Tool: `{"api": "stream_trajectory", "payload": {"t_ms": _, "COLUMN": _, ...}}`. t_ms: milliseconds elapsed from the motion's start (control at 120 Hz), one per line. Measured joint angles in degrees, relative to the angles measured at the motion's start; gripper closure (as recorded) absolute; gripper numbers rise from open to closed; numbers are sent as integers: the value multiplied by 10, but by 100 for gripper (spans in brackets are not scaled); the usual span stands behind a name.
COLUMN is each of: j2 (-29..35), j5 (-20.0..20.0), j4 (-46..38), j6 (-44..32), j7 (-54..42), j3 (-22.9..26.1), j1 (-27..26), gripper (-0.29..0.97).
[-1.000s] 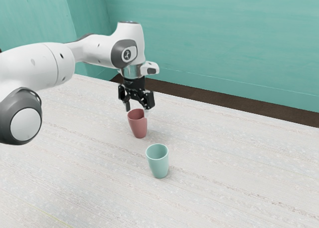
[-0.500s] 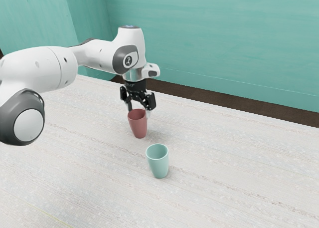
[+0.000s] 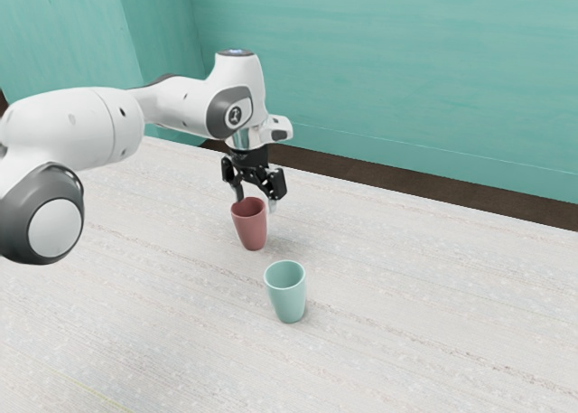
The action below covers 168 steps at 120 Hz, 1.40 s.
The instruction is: Place the left cup onto the right cup
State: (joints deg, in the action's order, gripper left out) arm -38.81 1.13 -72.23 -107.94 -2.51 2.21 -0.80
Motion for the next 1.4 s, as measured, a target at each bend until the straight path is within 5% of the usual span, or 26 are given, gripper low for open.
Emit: {"api": "stream_trajectory", "payload": {"t_ms": 1400, "j2": -27, "j5": 15, "j4": -6, "j6": -33, "j7": 11, "j3": 0, "j1": -5, "gripper": 0}}
